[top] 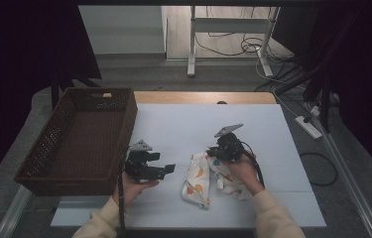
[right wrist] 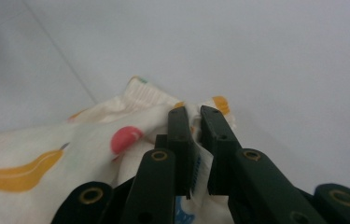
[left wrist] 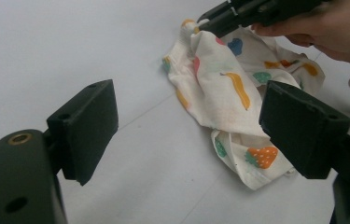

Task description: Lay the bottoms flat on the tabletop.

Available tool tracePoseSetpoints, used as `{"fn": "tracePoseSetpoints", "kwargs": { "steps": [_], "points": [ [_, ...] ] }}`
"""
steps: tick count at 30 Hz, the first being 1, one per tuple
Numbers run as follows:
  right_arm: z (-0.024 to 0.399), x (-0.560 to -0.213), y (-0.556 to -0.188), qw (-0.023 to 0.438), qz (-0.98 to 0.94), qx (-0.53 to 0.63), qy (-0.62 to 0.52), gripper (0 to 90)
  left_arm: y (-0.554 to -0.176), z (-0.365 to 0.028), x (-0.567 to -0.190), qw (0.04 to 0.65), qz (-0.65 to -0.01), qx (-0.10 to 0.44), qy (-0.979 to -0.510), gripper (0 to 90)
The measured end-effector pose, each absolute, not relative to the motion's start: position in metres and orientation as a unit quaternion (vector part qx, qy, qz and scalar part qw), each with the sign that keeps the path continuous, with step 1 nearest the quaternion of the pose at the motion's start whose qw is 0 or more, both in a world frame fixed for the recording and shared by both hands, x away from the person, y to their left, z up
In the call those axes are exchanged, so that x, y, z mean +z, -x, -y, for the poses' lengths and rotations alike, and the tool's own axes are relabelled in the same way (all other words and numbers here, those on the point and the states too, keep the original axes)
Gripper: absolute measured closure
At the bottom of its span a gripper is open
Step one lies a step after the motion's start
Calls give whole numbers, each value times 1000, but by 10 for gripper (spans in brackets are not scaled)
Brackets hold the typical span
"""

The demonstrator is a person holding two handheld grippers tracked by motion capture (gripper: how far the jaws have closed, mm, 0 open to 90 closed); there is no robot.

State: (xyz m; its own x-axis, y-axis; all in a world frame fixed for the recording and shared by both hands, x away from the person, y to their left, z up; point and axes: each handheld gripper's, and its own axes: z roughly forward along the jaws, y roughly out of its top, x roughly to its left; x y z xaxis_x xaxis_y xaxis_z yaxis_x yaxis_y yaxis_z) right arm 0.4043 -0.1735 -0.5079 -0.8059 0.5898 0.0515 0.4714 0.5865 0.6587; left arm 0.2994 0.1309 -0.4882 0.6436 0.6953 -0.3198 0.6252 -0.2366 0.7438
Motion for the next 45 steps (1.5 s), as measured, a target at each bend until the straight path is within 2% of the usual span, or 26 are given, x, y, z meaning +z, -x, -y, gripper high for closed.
{"fn": "tracePoseSetpoints", "kwargs": {
  "steps": [8, 15, 29, 33, 34, 35, 45],
  "points": [
    [183, -492, -367, 94, -893, 351, -266, 826, -299, -126, -491, 446, -416, 34, -792, 191],
    [187, -511, -344, 65, -905, 326, -264, 826, -301, -128, -491, 447, -418, 35, -790, 191],
    [197, -513, -324, 55, -906, 330, -258, 808, -308, -117, -496, 435, -416, 33, -797, 202],
    [199, -514, -323, 46, -904, 336, -260, 741, -310, -115, -497, 434, -416, 32, -799, 203],
    [201, -511, -324, 45, -900, 345, -262, 670, -312, -113, -497, 432, -414, 34, -800, 204],
    [202, -509, -324, 44, -895, 355, -266, 650, -312, -113, -497, 432, -414, 34, -800, 206],
    [213, -495, -326, 71, -866, 406, -283, 511, -342, -91, -510, 408, -408, 32, -816, 235]
  ]
}}
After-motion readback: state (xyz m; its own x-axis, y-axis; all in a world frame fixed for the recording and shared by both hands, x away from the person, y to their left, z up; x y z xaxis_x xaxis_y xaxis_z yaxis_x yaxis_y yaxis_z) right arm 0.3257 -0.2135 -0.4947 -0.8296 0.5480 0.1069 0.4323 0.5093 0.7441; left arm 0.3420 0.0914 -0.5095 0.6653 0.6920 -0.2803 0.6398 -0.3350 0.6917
